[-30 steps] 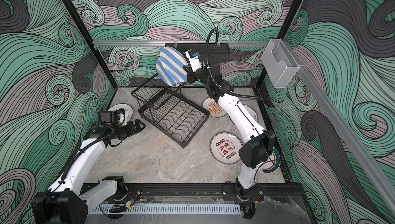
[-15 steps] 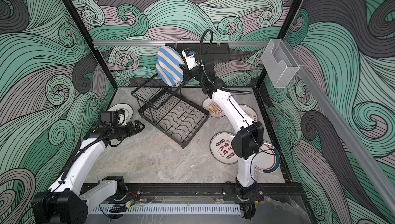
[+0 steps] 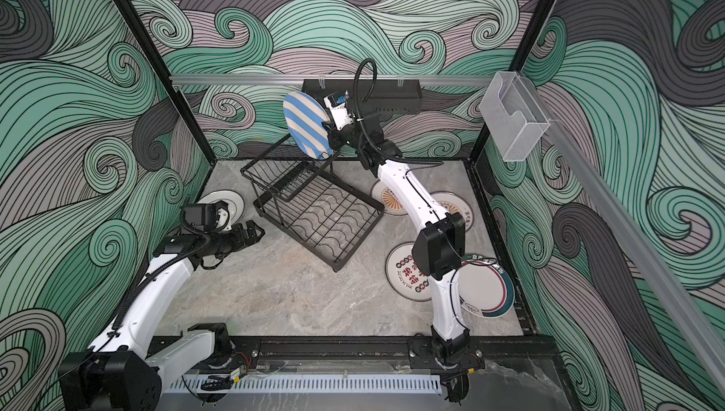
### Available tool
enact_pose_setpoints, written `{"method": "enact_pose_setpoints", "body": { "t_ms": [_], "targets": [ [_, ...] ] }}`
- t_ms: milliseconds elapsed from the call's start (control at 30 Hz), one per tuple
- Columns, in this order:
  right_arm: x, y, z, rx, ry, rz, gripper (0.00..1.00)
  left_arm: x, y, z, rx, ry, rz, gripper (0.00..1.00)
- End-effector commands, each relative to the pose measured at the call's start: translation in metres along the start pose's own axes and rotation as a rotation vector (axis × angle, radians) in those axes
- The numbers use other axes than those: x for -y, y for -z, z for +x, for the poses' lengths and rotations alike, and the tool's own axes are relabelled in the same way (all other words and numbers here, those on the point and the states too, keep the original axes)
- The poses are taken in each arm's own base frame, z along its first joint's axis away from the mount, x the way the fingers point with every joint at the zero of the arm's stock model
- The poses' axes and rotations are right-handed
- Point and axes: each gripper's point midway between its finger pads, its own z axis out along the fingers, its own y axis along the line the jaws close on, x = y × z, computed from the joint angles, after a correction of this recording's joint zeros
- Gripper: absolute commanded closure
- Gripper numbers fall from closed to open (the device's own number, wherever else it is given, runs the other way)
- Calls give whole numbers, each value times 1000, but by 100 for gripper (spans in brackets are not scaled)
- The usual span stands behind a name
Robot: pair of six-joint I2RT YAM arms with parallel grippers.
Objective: Load the plates into the dish rack
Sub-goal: 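Lower the striped plate into a rack slot beside the other plates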
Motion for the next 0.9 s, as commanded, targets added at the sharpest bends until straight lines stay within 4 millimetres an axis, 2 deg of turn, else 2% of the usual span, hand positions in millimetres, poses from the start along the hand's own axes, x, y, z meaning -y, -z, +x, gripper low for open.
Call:
{"method": "enact_pose_setpoints", "body": {
  "t_ms": [0, 300, 533, 867],
  "targets": [
    [-1, 2, -23, 64, 28, -4, 100, -1, 7, -4, 11, -12, -18, 1],
    [1, -5, -9, 35, 35, 6, 100, -3, 7, -6, 14, -7, -26, 1],
    [0, -11, 10, 2, 15, -5, 100, -3, 7, -5, 10, -5, -26, 1],
    [2, -20, 20, -18, 5, -1, 100, -3, 6, -4, 9, -3, -26, 1]
  ]
}}
